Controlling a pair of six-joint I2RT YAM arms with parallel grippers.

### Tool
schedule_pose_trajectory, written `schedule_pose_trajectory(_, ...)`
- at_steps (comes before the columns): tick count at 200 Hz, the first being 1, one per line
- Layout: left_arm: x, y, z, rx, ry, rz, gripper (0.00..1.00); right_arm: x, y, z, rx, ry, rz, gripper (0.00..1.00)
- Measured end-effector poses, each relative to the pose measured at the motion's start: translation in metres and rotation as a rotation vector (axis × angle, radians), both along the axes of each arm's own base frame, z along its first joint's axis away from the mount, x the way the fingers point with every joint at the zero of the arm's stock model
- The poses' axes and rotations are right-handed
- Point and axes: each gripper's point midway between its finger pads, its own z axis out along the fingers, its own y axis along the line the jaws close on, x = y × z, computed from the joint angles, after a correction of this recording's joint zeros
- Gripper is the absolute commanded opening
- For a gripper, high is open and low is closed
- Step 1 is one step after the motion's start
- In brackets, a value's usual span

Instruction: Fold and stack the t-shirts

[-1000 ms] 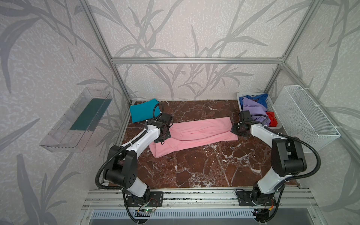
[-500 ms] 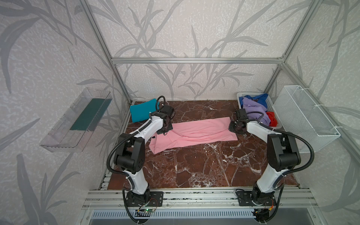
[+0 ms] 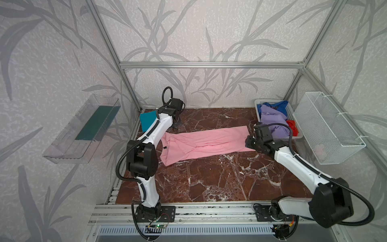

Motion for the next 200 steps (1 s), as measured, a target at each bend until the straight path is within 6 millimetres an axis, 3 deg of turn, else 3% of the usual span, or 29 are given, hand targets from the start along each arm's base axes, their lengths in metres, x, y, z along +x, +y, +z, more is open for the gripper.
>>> schedule_pose_trajectory(21,-0.029,0.005,0.003,-0.013,0.003,-0.007,0.25,-0.018,0.049,0.008,-0.056,-0.061,0.177,0.45)
schedule_pose_trajectory(39,-0.071,0.013,-0.008,-0.037,0.031,-0.001,0.25,-0.028,0.097,-0.001,-0.118,-0.075,0.356,0.52)
schedule_pose_trajectory(67,-0.137,0.033,-0.043,-0.093,0.083,0.047,0.25,-0.032,0.182,-0.015,-0.209,-0.131,0.633,0.6)
schedule_pose_trajectory(92,-0.17,0.045,-0.077,-0.167,0.136,0.115,0.29,-0.031,0.258,-0.025,-0.211,-0.188,0.824,0.64)
schedule_pose_trajectory(113,-0.18,0.048,-0.097,-0.231,0.167,0.154,0.43,-0.023,0.304,-0.035,-0.2,-0.22,0.918,0.7)
schedule_pose_trajectory(132,-0.178,0.047,-0.103,-0.278,0.16,0.17,0.46,-0.013,0.336,-0.046,-0.199,-0.239,0.979,0.73)
schedule_pose_trajectory(162,-0.166,0.047,-0.116,-0.34,0.161,0.189,0.34,0.001,0.372,-0.065,-0.198,-0.251,1.043,0.67)
schedule_pose_trajectory(200,-0.164,0.05,-0.157,-0.399,0.267,0.24,0.28,0.017,0.389,-0.092,-0.245,-0.243,1.058,0.48)
